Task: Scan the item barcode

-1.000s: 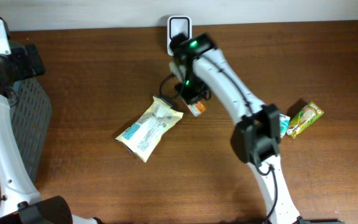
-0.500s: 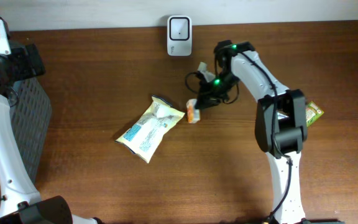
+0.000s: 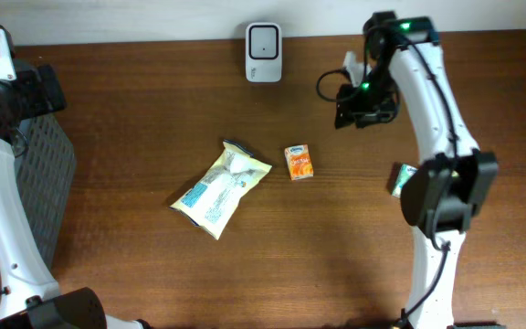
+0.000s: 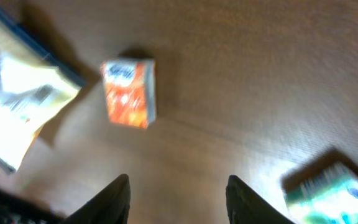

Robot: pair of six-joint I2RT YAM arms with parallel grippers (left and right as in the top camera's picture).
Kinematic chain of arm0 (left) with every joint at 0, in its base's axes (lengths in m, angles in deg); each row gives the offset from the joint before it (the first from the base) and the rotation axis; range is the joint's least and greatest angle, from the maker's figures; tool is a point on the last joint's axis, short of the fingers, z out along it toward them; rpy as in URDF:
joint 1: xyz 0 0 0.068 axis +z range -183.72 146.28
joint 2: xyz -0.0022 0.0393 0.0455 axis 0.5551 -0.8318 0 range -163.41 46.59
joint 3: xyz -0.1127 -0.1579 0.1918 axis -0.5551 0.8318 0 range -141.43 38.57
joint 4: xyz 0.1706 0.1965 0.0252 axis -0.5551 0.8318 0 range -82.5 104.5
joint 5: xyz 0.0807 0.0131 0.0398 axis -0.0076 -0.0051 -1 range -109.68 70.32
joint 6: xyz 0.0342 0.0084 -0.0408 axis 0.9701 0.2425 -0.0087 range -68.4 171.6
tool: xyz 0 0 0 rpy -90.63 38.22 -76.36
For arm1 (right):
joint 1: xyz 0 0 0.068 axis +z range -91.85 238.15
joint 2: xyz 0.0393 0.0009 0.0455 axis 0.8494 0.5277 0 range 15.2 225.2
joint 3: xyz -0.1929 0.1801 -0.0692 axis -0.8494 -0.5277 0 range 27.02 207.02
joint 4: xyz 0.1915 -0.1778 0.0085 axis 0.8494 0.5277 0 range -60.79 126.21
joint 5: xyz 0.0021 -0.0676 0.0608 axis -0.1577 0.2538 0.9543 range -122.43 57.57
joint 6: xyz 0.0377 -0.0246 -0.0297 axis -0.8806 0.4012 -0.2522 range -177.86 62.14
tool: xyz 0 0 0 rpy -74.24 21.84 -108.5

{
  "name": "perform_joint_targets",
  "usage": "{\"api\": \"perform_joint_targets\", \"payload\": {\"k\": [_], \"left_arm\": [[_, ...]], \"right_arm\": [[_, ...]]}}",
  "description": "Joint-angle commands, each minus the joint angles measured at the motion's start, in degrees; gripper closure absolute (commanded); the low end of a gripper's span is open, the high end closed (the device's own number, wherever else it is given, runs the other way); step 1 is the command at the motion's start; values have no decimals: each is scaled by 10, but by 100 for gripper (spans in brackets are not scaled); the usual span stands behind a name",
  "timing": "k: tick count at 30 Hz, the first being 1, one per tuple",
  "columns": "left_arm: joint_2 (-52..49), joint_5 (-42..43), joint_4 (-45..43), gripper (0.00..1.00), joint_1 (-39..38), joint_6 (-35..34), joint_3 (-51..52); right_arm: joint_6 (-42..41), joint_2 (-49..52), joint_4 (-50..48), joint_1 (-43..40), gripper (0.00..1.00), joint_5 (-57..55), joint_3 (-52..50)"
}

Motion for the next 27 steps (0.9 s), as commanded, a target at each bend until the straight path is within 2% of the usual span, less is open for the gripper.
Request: {"api": "perform_joint_targets", "payload": {"k": [1,3,6,10,12,15,20,23,25,26,27], "left_arm": [[10,-2,1,1,2,9,-3],[10,-2,1,1,2,9,-3],[10,-2,1,1,2,9,-3],[10,-2,1,1,2,9,-3],[10,-2,1,1,2,9,-3],[10,-2,1,1,2,9,-3],[10,-2,1,1,2,9,-3],[10,-2,1,1,2,9,-3],[10,-2,1,1,2,9,-3],[10,-2,2,1,2,9,-3],[10,-2,3,1,2,9,-3]], "right_arm": [[7,-58,32,-15,36,-3,13],[21,-59,31,-16,0,27,4],[64,-42,-3,-2,1,123,-79],[44,-33,-165,23,0,180,-275],[8,-33,-238,23,12,180,-338],[-15,-33,-319,23,21,196,-403],[-53,-33,-432,23,27,234,-492],[-90,-33,-480,27,34,238,-531],[-108,-33,-504,26,49,236,-554],[-116,-33,-514,26,64,236,-563],[-117,-33,-516,26,73,236,-564]]}}
